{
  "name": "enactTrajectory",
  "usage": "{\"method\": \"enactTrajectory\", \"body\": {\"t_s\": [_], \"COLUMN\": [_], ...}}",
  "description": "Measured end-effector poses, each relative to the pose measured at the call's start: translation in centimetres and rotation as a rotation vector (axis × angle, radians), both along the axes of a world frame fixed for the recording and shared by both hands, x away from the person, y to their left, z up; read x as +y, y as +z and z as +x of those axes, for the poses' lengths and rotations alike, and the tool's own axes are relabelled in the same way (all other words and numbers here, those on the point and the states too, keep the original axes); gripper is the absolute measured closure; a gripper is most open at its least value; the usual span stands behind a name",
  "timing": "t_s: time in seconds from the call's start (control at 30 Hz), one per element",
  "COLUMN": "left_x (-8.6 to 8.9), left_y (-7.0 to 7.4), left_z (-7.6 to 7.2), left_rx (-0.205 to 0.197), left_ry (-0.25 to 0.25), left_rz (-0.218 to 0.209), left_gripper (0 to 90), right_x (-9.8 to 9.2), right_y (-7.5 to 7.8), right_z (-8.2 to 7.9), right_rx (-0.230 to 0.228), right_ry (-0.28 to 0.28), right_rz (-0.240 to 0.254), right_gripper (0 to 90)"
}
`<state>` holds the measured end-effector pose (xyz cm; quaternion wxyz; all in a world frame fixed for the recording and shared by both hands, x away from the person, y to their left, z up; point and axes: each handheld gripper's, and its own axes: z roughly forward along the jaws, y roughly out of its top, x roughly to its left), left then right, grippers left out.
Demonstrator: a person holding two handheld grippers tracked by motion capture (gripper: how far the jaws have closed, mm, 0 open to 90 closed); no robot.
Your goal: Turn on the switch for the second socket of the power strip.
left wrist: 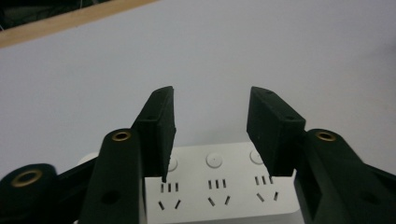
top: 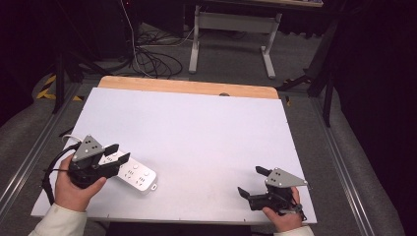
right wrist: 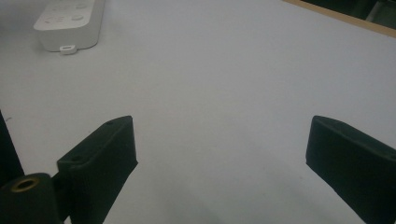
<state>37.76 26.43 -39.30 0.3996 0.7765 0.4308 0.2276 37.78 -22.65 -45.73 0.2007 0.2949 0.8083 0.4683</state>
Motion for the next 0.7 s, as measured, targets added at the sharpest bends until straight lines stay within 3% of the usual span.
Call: {"method": "enactTrajectory", "body": {"t_s": [0.07,0.1,0.2,0.3,0.37,0.47,0.7], "left_x": [0.2,0.3,0.6,0.8,0.8,0.8,0.8], "left_y": [0.0,0.0,-0.2,-0.2,-0.3,-0.4,-0.8], "left_z": [0.3,0.5,0.9,1.5,1.8,2.0,2.7], "left_rx": [0.018,0.029,0.053,0.077,0.092,0.103,0.137], "left_ry": [0.018,0.01,0.008,-0.016,-0.005,-0.003,0.018], "left_rz": [-0.008,-0.015,-0.024,-0.021,-0.024,-0.023,0.024], "left_gripper": [65.5,65.5,79.1,83.6,89.9,90.0,90.0], "right_x": [-0.1,-0.1,-0.1,-0.1,-0.1,-0.1,-0.1], "right_y": [0.0,0.0,0.0,0.0,0.0,0.1,0.0], "right_z": [0.0,0.0,0.0,0.0,0.0,0.0,0.0], "right_rx": [-0.003,-0.003,-0.002,-0.002,-0.005,-0.008,-0.008], "right_ry": [-0.003,-0.003,-0.003,-0.002,-0.003,-0.004,-0.003], "right_rz": [0.0,0.0,0.004,0.002,-0.001,0.0,0.001], "right_gripper": [9.7,9.7,9.8,9.8,9.7,9.8,9.8]}}
